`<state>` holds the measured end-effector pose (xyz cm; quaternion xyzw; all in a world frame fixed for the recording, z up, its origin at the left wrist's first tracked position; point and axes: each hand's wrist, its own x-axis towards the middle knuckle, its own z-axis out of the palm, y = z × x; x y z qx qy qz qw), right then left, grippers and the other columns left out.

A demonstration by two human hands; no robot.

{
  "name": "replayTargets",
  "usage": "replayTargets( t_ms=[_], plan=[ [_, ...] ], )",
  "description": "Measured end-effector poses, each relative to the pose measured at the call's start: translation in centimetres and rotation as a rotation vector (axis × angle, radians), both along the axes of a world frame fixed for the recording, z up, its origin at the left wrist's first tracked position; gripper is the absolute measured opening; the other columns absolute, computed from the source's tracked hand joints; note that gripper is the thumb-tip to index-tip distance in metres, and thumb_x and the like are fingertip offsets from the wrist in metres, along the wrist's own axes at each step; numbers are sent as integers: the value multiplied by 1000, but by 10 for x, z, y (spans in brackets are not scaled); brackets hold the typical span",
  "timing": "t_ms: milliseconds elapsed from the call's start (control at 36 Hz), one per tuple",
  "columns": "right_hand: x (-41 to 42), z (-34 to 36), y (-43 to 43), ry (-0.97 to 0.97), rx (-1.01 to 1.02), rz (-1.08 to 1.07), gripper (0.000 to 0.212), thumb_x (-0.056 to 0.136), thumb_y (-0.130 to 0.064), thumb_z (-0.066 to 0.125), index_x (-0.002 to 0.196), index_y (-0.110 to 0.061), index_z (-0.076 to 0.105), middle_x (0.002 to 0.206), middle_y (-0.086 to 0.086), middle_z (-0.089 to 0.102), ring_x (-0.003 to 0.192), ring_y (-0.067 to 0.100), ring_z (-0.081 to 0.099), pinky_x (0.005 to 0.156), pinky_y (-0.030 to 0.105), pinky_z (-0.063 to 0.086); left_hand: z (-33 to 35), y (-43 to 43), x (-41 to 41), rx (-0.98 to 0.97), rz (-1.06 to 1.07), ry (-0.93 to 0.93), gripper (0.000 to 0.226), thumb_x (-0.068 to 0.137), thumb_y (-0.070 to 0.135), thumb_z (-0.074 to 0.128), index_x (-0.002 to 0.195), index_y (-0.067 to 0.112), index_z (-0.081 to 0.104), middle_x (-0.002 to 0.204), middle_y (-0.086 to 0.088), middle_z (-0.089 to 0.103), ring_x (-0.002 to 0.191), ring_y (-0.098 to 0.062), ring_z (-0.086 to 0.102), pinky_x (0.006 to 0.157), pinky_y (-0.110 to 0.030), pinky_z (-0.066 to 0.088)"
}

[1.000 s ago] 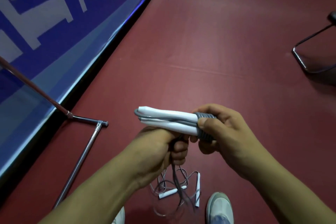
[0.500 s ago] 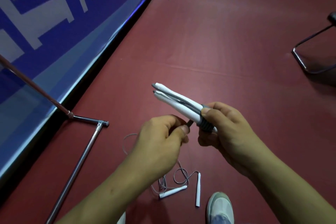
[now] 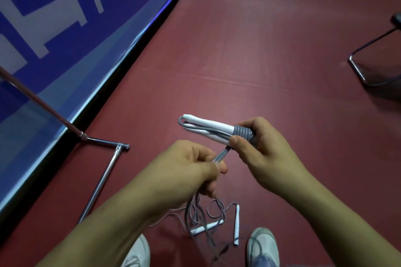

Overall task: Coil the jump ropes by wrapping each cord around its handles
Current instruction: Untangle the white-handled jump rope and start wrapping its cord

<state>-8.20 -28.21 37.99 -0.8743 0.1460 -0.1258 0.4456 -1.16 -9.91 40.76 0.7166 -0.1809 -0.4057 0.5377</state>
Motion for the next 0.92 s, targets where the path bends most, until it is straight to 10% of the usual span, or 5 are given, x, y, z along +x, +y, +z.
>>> replayTargets(
  t_ms=[278, 611, 917],
  plan=[
    [-1, -1, -13, 179, -175, 163, 16, 96, -19, 66, 100, -22, 51, 81, -7, 62, 71, 1, 53, 62, 17, 39, 10, 7, 14, 189, -35, -930, 9, 80, 20, 77, 82, 29, 79, 50, 9, 56, 52, -8, 55, 49, -9, 32],
    [-8, 7, -2, 192, -23, 390, 23, 94, -28, 73, 104, -18, 55, 85, -1, 65, 74, 14, 54, 71, 33, 46, 3, 9, 37, -15, 80, -911, 7, 82, 27, 76, 76, 22, 78, 66, 7, 68, 65, -12, 63, 58, -22, 44],
    [-12, 13, 15, 171, 158, 510, 26, 91, -32, 75, 92, -28, 50, 69, -16, 50, 61, 2, 40, 59, 19, 35, 6, 2, 39, -60, 62, -765, 9, 85, 18, 79, 76, 17, 77, 63, -6, 68, 64, -27, 62, 61, -36, 46]
  ],
)
